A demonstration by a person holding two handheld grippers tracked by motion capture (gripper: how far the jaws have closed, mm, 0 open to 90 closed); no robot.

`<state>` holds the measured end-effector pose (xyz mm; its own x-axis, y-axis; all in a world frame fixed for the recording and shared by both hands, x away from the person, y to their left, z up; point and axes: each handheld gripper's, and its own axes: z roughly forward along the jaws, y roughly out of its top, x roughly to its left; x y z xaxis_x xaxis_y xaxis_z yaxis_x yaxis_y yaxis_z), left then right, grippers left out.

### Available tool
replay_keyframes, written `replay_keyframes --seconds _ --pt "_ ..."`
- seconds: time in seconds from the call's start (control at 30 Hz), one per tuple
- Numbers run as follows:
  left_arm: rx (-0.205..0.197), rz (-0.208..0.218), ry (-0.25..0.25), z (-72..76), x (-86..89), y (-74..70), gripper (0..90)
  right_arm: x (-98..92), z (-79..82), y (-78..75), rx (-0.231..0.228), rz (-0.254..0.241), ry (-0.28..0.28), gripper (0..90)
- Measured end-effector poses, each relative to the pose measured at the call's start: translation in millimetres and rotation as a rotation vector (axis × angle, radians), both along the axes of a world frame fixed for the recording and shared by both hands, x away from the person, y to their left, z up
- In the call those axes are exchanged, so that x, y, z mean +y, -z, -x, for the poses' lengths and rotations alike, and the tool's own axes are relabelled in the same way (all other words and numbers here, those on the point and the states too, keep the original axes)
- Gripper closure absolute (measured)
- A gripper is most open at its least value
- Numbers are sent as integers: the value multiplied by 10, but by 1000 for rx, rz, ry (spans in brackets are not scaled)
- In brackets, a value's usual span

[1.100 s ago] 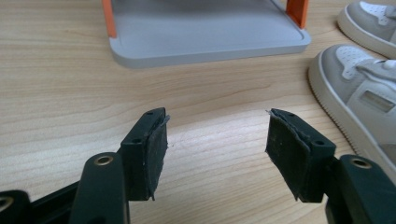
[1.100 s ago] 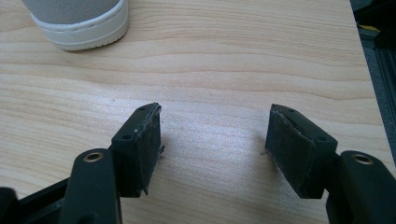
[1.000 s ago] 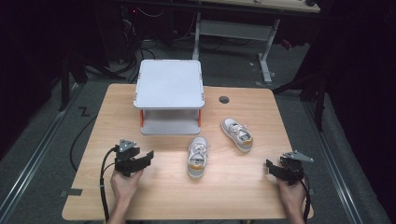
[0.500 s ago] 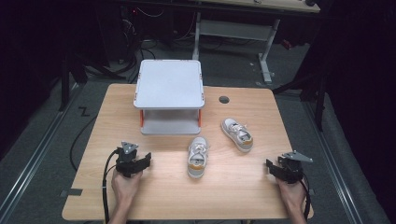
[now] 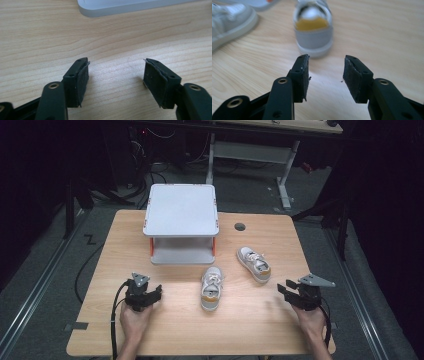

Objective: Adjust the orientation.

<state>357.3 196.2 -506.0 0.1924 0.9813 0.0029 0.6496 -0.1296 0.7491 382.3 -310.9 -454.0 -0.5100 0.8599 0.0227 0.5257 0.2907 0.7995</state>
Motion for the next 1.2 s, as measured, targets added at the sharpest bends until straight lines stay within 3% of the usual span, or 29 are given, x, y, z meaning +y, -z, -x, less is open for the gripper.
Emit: replay_keyframes --seconds 0.1,0.13,0.23,0.37,0.53,0.73,0.83,1.03,1.2 --pt "-1 3 -3 0 0 1 362 222 -126 -188 -8 1 -66 575" --pt "-1 3 -3 0 0 1 361 222 -126 -188 -8 1 -66 575" --pt "1 5 -2 -1 0 1 355 454 -326 -286 7 46 -113 583" --pt "1 6 -2 -1 1 1 355 588 -493 -281 48 82 -108 611" --pt "2 2 0 -2 0 0 354 748 -734 -152 127 154 -105 645" --pt "1 2 -1 -2 -1 0 354 803 -825 -96 165 174 -110 665" --pt "1 3 -2 -2 -2 0 354 842 -876 -78 183 209 -117 705" --pt "1 3 -2 -2 -1 0 354 867 -879 -70 189 184 -152 803" --pt "1 4 -2 -2 -1 0 354 897 -819 -97 179 172 -147 831"
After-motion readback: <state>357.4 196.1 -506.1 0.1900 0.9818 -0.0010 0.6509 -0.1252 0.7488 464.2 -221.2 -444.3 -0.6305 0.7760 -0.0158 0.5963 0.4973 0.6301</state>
